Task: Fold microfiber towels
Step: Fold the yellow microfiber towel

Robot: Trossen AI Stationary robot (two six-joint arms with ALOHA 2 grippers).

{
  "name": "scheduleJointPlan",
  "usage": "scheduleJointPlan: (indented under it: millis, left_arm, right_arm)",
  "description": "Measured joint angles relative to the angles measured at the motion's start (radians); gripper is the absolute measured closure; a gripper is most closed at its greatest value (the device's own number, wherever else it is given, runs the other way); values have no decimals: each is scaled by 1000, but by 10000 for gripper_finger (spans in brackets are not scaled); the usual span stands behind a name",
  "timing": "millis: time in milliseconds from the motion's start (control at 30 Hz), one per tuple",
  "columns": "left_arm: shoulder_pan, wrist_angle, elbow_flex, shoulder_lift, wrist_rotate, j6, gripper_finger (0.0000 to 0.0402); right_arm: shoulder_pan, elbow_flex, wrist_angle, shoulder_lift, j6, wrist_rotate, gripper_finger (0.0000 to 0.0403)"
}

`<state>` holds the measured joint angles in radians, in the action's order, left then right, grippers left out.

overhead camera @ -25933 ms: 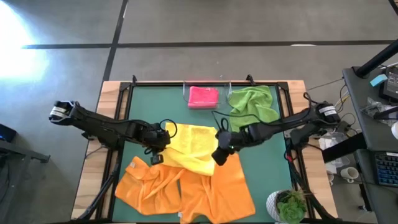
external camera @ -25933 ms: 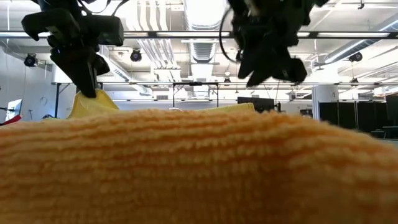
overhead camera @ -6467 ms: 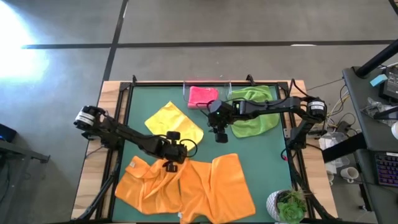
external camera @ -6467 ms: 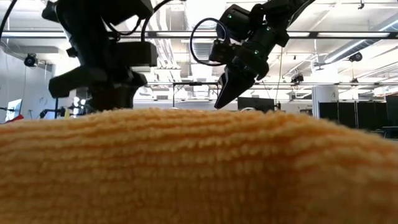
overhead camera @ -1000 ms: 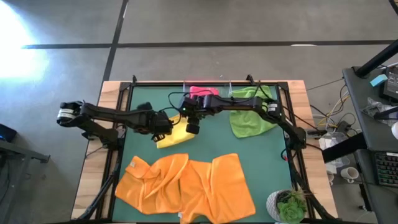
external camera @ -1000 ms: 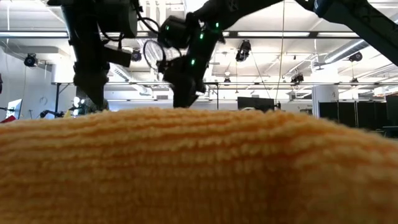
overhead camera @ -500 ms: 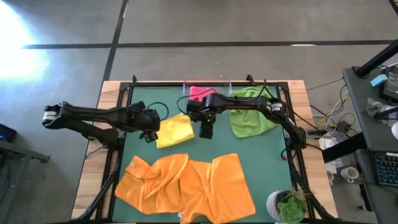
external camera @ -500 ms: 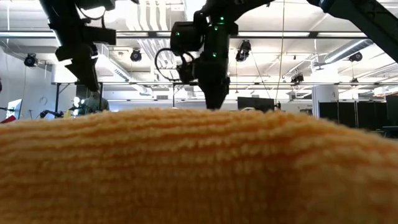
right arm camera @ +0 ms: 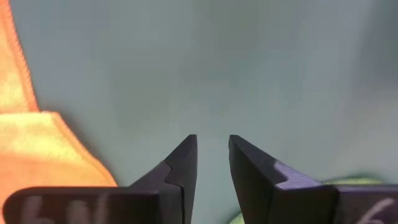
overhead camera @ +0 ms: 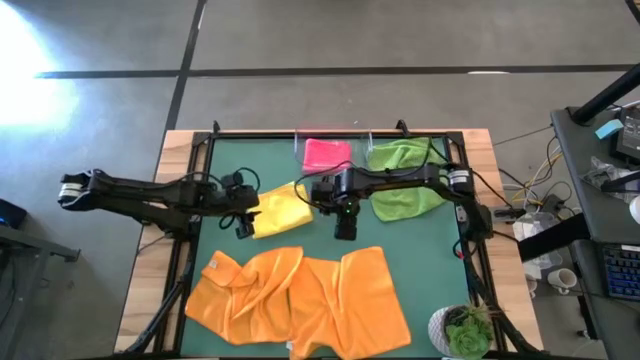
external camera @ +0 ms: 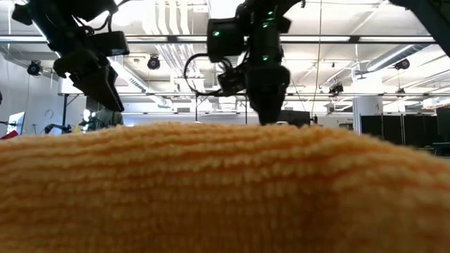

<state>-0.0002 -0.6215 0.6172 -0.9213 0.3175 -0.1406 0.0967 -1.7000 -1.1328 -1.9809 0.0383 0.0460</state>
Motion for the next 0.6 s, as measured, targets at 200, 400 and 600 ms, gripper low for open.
scheduleJointPlan:
  millis: [200, 400, 600]
  left_arm:
    - [0, 109, -4, -83, -31, -22, 233]
    - [0, 140, -4, -174, -86, -125, 233]
    - [-1, 154, -4, -288, -149, -204, 233]
  right_arm:
    - [0, 201, 176, 173, 1, 8, 328]
    - [-1, 413, 513, 321, 7, 16, 326]
    - [2, 559, 1007, 336, 6, 18, 330]
